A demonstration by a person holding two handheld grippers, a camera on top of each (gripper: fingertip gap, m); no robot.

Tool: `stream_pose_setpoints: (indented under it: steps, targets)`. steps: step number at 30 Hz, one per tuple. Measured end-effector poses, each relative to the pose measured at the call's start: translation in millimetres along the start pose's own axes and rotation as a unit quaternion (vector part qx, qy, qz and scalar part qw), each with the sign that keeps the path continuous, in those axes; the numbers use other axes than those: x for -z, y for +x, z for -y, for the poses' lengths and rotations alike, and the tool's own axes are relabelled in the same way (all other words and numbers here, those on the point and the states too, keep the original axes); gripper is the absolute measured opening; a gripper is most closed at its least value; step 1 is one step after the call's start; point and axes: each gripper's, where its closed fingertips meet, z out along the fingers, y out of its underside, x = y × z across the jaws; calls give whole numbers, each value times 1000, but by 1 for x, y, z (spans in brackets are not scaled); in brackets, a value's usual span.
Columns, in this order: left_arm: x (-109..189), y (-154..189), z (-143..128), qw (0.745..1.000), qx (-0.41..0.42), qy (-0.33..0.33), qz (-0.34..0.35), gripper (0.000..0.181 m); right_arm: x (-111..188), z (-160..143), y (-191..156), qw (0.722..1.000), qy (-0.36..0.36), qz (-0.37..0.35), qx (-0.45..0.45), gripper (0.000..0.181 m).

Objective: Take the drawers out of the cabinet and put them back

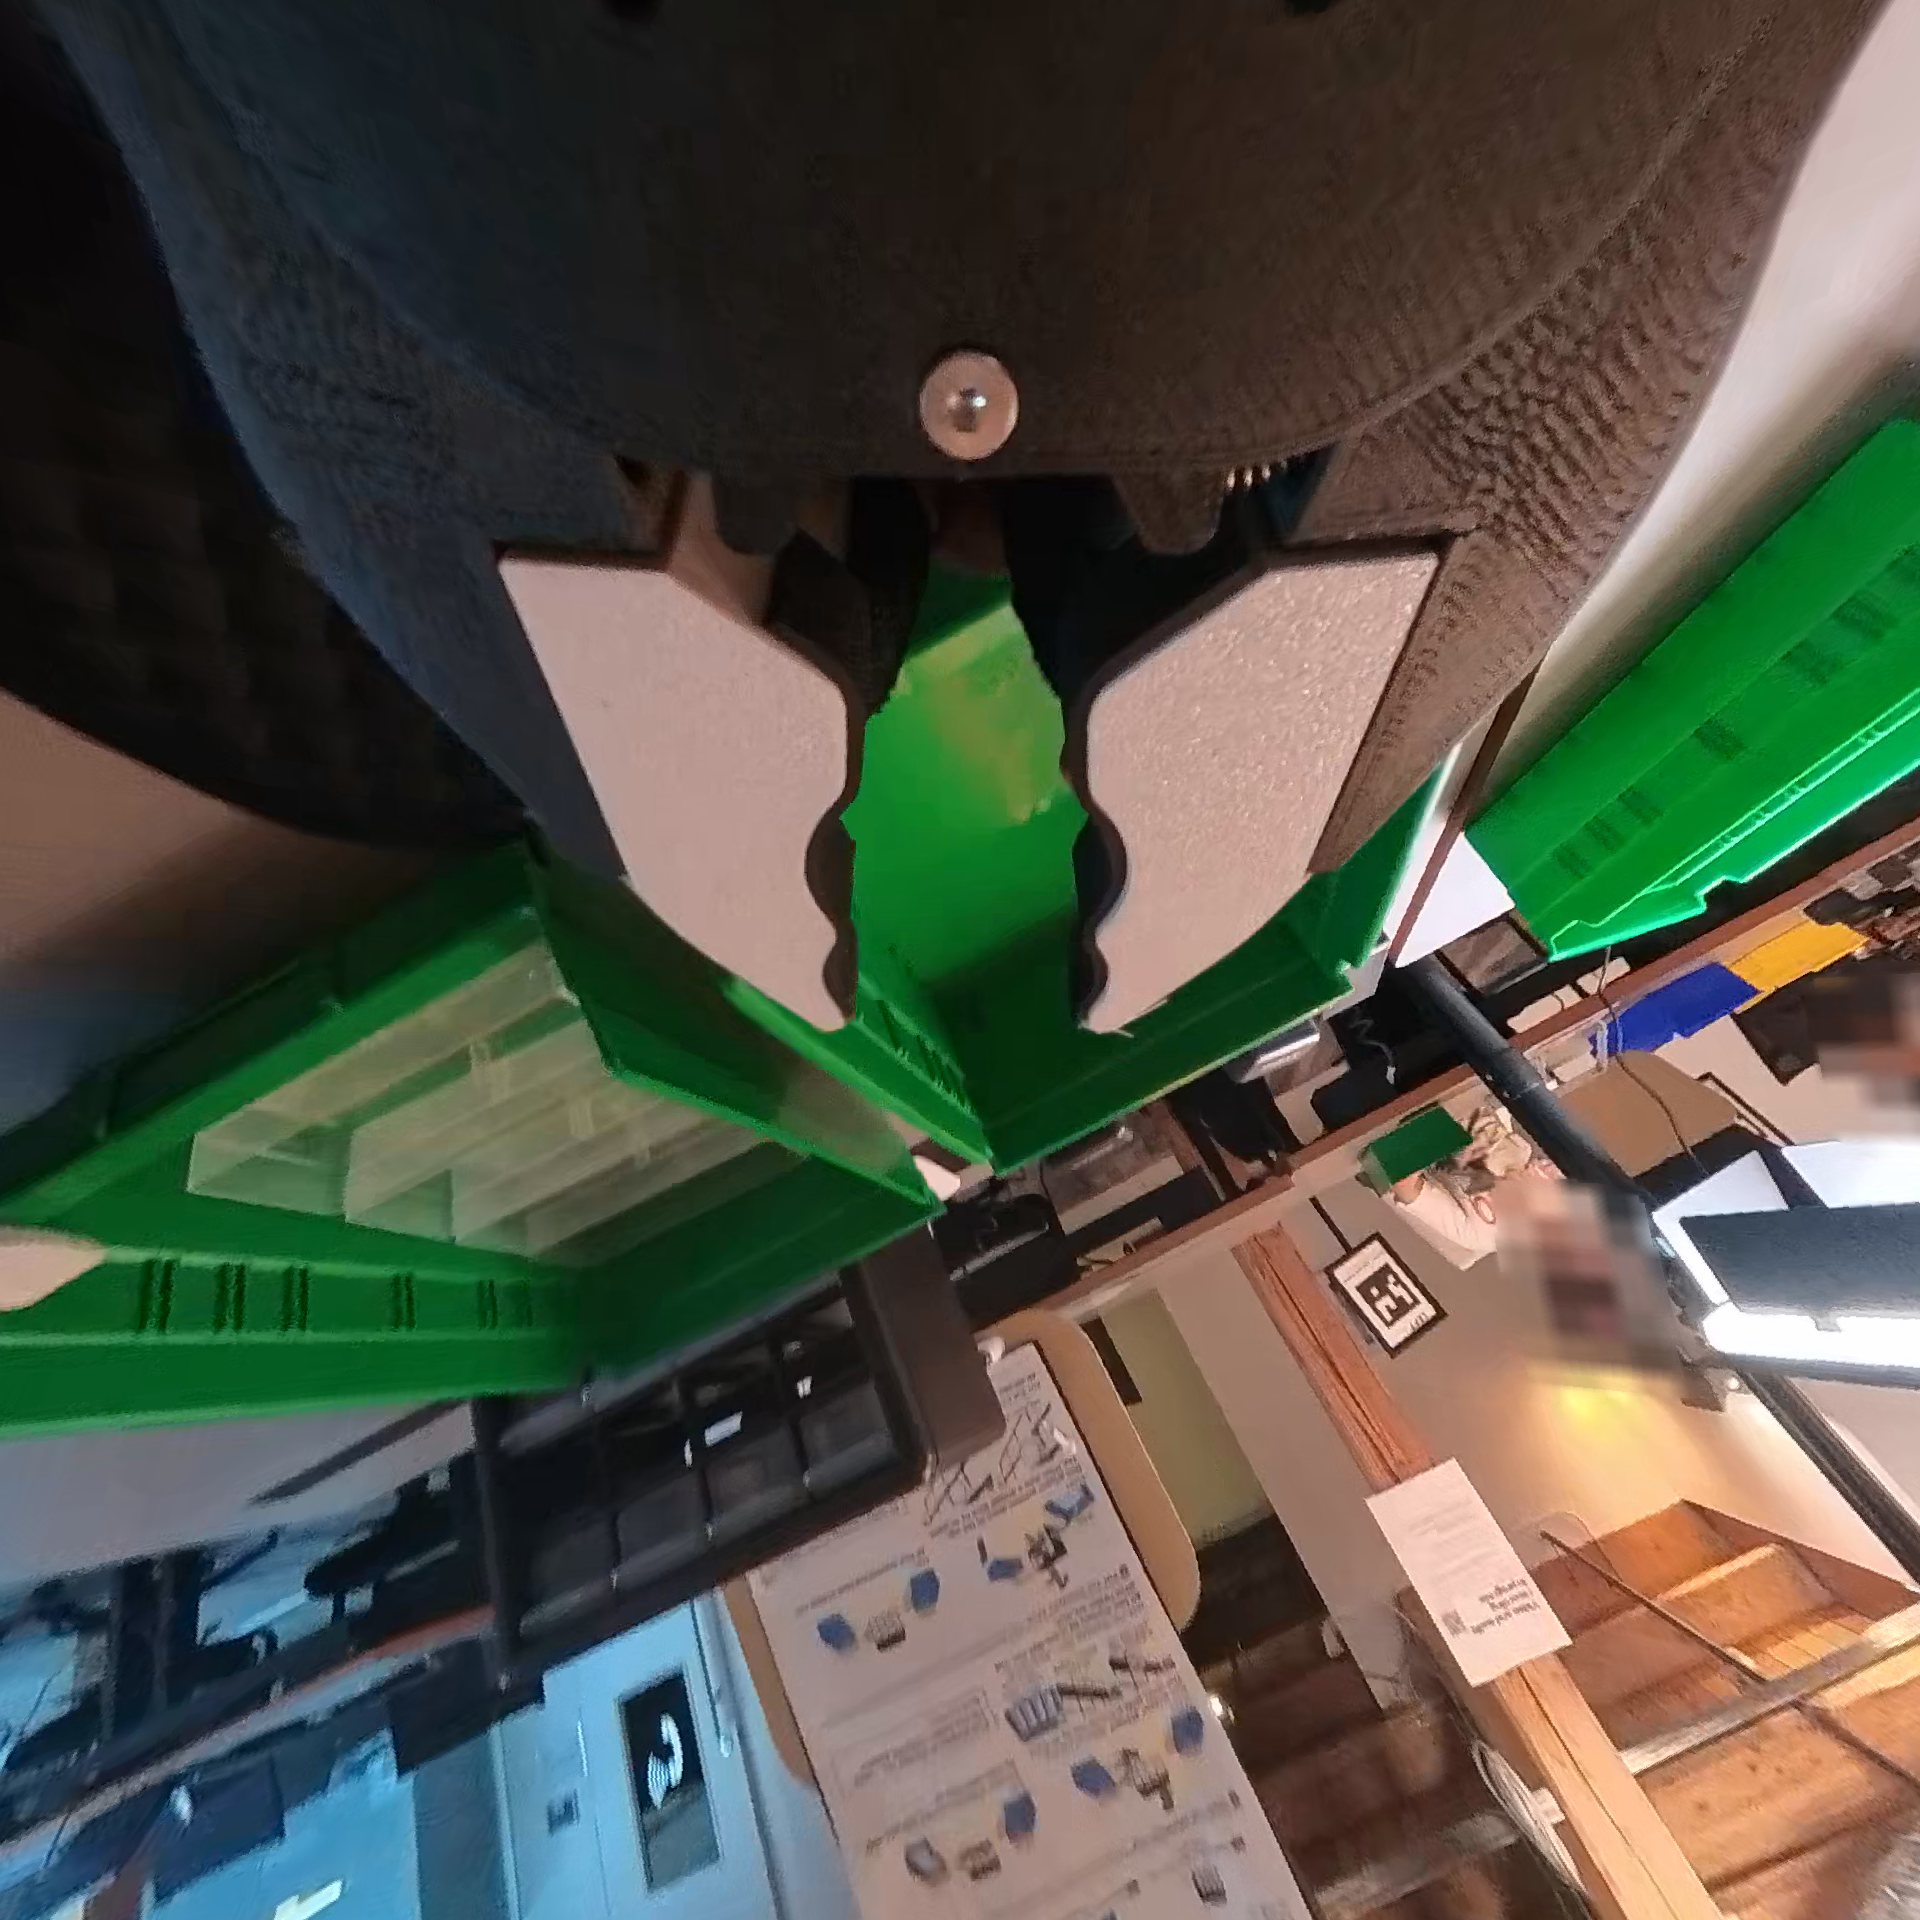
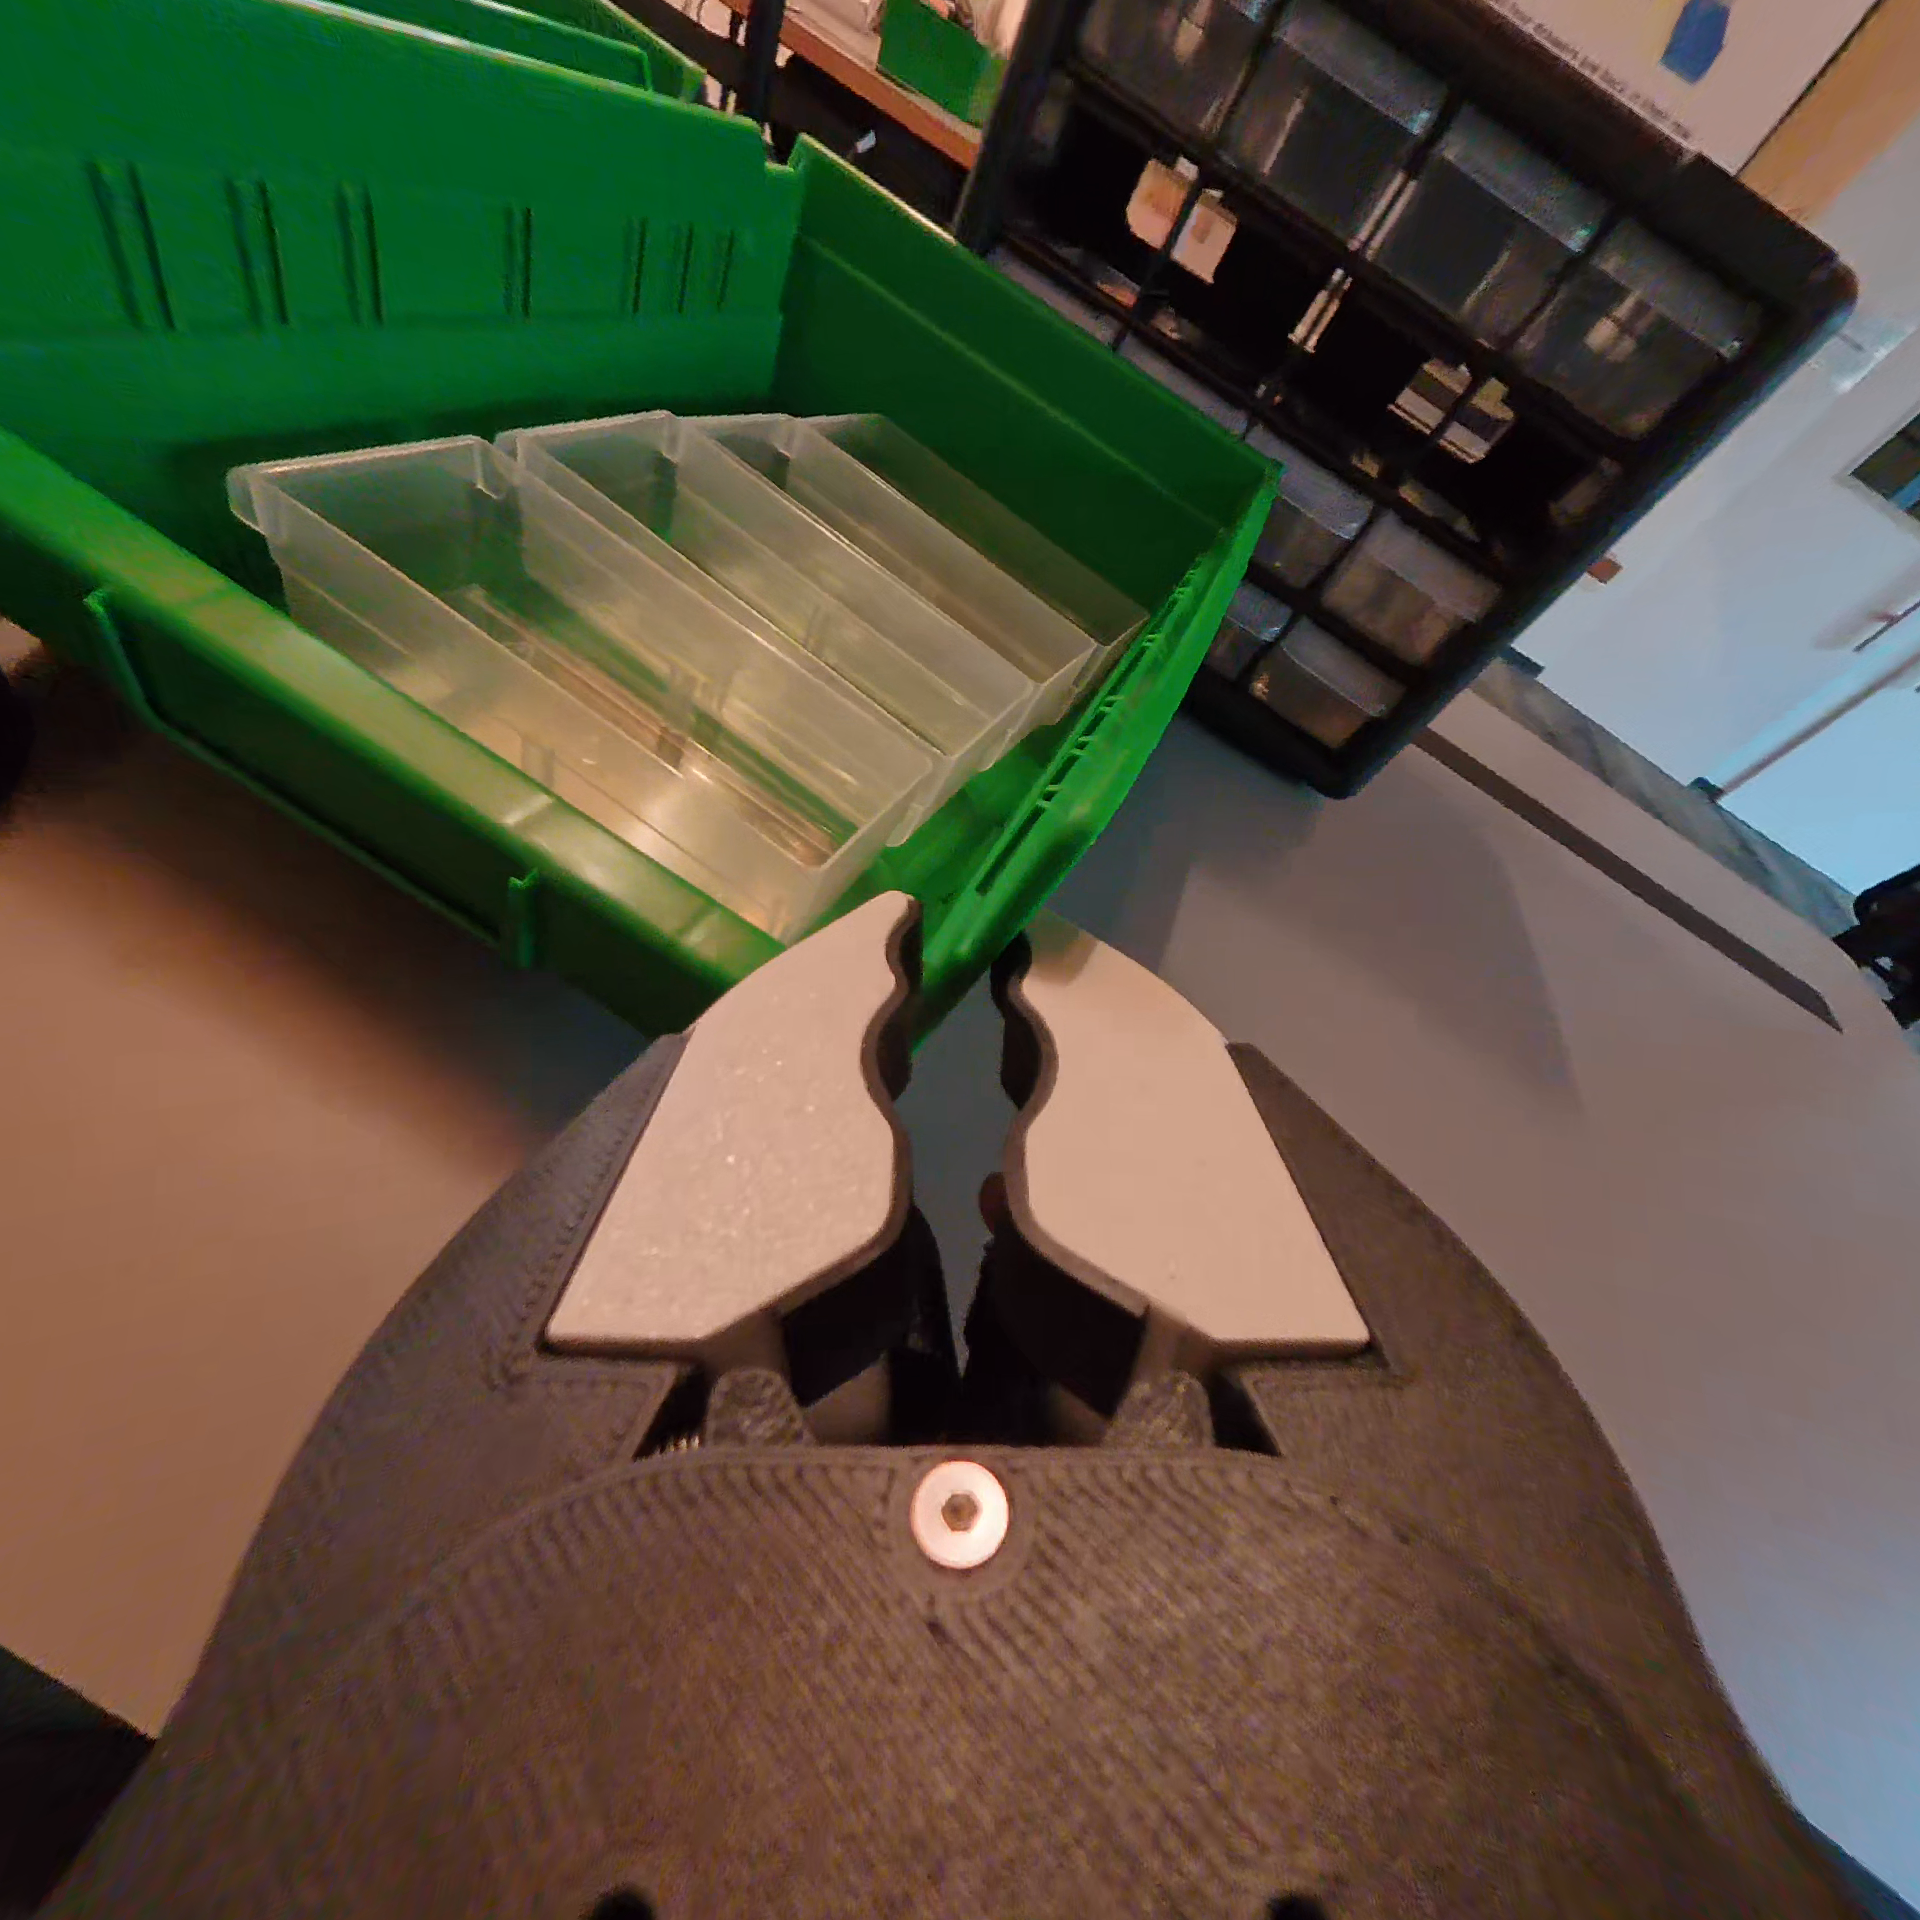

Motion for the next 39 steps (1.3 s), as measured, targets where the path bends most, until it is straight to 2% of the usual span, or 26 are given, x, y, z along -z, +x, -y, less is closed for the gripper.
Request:
stream_pose_setpoints:
  steps: [7, 8, 10, 13, 16, 20, 24, 29, 33, 39]
  targets:
    - [9, -4, -44, 989, -69, -126, -36, 46, -3, 5, -11, 999, 10, 44, 9, 16]
    - [12, -6, -49, 986, -77, -142, -45, 47, -1, 5, -12, 998, 11, 67, -3, 20]
    - [18, -8, -60, 977, -90, -177, -78, 48, 11, 8, -8, 993, 26, 110, -40, 47]
    - [29, -15, -76, 959, -109, -234, -118, 50, 39, 10, 23, 984, 62, 136, -94, 60]
    - [32, -28, -84, 943, -140, -277, -123, 50, 67, 1, 61, 974, 91, 157, -138, 63]
    - [28, -19, -96, 913, -169, -317, -195, 50, 78, -16, 107, 958, 123, 167, -199, 71]
    - [20, -21, -119, 874, -202, -372, -238, 50, 88, -11, 125, 909, 192, 209, -307, 70]
    - [9, -25, -134, 861, -199, -380, -273, 50, 90, -8, 134, 867, 231, 230, -377, 66]
    - [8, -18, -146, 846, -188, -393, -307, 50, 88, -9, 132, 867, 227, 233, -378, 65]
    - [2, -14, -161, 825, -208, -415, -322, 47, 88, -9, 133, 865, 229, 231, -382, 62]
